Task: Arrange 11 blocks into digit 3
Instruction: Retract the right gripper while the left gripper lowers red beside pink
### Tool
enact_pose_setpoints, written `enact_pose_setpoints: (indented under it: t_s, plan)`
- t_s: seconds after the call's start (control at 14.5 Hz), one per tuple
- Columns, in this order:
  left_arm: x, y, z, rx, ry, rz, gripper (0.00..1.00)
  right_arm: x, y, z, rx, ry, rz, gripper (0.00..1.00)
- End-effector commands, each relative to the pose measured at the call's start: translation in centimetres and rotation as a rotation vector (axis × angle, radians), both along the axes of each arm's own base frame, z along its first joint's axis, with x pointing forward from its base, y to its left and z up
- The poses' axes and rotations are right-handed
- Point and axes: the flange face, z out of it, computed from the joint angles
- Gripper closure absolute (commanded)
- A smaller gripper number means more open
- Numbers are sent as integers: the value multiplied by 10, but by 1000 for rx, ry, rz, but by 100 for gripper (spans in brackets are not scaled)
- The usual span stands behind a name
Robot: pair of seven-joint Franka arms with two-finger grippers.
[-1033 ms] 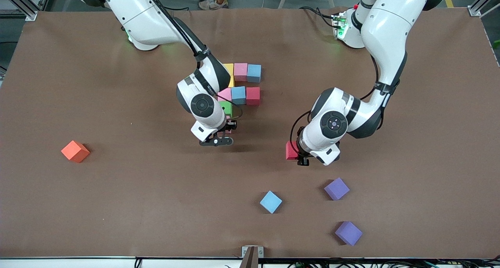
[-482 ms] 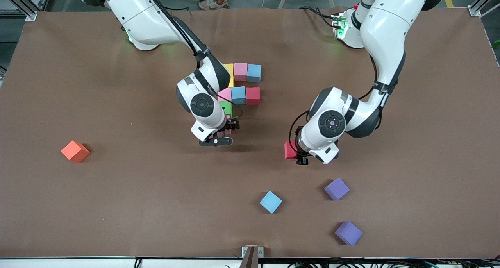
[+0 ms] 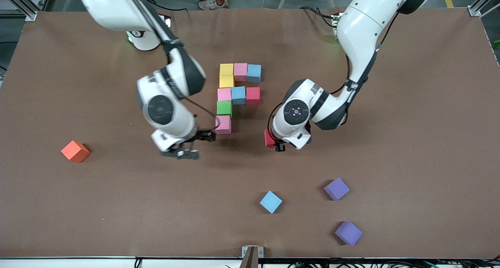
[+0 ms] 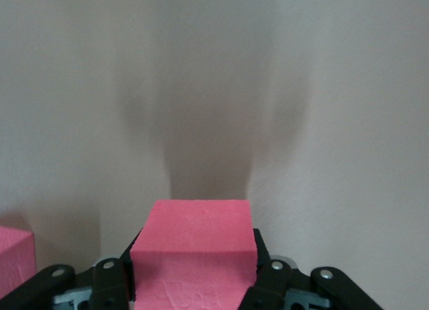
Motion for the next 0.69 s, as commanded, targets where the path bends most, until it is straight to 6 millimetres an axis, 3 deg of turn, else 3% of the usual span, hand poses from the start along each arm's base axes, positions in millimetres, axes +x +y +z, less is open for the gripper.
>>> enact_pose_setpoints:
  t_s: [0.0,0.14,0.34,0.62]
  plan:
    - [-14,-24,-6,-4,6,34,74,31,-77,46,21,-38,-118,0]
    - [-27,-44,-11,-1,0,37,74,48,-154,76,35,-82,-231,0]
    - [-37,-73,-16,-29,-32,44,74,51,-240,134,29,-113,-189,0]
    - [-60,-103,-20,-48,-98,-11,74,20,-328,208,-18,-133,-152,0]
